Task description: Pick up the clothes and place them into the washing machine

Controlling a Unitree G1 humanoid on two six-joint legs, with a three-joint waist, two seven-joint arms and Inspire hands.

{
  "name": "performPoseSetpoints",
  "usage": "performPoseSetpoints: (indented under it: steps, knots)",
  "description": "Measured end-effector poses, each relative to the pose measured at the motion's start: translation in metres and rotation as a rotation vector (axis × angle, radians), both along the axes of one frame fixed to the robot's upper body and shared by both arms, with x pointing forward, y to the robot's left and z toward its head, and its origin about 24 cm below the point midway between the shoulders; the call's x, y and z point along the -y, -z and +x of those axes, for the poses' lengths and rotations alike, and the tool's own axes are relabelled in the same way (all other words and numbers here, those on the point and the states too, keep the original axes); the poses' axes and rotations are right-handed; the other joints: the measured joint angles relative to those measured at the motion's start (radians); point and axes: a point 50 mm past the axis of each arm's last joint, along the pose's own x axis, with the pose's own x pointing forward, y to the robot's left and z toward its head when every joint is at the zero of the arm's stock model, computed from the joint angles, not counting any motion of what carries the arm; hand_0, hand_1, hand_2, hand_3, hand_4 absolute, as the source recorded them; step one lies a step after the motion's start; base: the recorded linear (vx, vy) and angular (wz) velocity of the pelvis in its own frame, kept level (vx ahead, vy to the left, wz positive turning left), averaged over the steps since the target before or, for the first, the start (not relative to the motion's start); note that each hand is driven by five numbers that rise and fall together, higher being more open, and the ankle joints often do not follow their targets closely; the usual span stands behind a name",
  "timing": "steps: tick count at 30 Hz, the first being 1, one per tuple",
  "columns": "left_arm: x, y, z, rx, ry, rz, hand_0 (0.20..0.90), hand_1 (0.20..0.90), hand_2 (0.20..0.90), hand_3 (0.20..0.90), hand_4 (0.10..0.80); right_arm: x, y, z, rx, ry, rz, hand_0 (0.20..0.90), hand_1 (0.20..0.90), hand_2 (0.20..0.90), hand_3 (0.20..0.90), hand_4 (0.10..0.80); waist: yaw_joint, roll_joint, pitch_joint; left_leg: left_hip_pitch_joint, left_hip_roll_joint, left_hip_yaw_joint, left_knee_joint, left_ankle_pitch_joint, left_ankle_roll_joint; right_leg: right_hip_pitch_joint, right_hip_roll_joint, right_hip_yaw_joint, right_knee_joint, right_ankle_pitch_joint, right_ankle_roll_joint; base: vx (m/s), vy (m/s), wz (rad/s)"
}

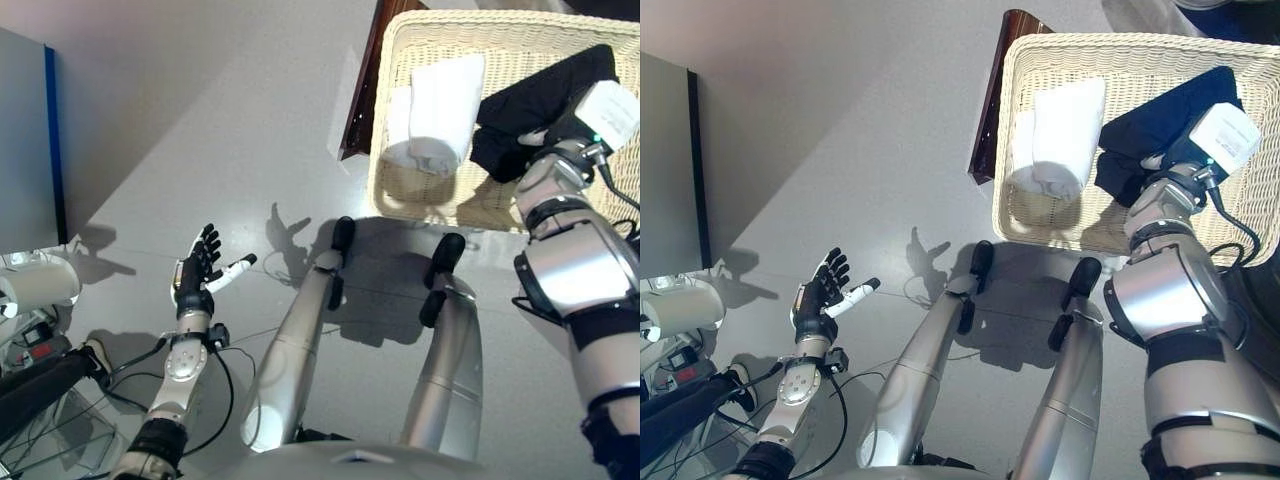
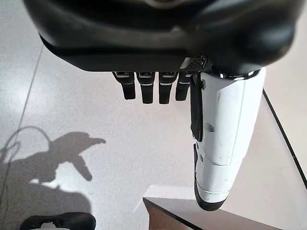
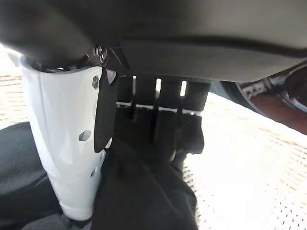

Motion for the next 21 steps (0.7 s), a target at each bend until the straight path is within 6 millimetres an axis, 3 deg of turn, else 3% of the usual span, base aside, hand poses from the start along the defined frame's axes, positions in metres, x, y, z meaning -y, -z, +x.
performPoseSetpoints:
  steps: [15,21]
  knots:
    - [-0.002,0.003,-0.001,-0.014,-0.004,0.005,0.900,0.900,0.900,0.900,0.800,-0.008,0.007,0.003,-0.010,-0.018,0.023,0.200,0.200,0.200,0.200,0.300,-0.003,0.000,0.000,0.012,0.004,0.005,0.029,-0.010,-0.002,0.011,0.011,0.014,0.018,0.002,0.001,0.001,0.000,0.00]
    - [-0.005,0.010,-0.005,-0.049,-0.012,0.014,0.900,0.900,0.900,0.900,0.800,-0.013,0.040,-0.001,-0.076,-0.032,0.106,0.200,0.200,0.200,0.200,0.300,0.001,0.000,0.000,0.097,0.006,0.013,-0.008,-0.014,0.003,0.093,0.019,0.030,-0.034,0.011,0.008,0.017,-0.002,-0.10]
